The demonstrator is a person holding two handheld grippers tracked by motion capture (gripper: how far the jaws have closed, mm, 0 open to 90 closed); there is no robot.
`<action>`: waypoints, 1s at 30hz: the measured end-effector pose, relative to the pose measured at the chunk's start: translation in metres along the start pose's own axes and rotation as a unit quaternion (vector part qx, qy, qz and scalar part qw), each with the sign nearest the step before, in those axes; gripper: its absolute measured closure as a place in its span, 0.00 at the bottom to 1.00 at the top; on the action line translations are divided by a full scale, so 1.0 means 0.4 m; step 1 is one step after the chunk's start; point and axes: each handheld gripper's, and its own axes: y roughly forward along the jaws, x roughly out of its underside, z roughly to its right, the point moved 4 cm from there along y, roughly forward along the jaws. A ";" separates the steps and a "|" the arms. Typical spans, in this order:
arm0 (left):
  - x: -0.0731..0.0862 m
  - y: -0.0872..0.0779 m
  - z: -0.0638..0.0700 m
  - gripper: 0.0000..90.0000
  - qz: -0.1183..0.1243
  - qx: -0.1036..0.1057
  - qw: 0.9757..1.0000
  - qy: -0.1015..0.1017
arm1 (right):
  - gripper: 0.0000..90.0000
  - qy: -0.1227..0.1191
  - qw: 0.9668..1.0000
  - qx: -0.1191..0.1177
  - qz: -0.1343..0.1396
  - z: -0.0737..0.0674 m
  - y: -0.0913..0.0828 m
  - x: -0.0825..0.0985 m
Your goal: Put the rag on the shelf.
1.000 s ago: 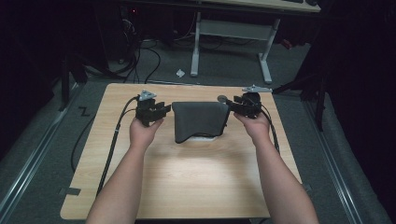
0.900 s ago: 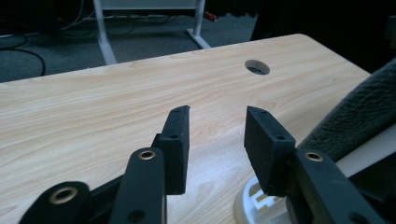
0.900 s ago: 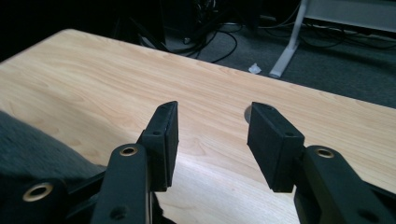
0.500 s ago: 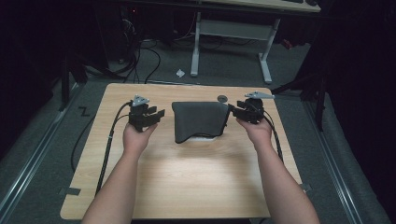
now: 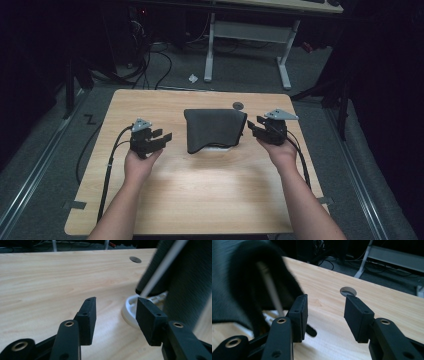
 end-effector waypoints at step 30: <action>0.238 -0.212 0.128 0.46 -0.008 0.042 0.998 0.045 | 0.55 -0.046 0.997 -0.046 -0.043 -0.222 -0.169 0.307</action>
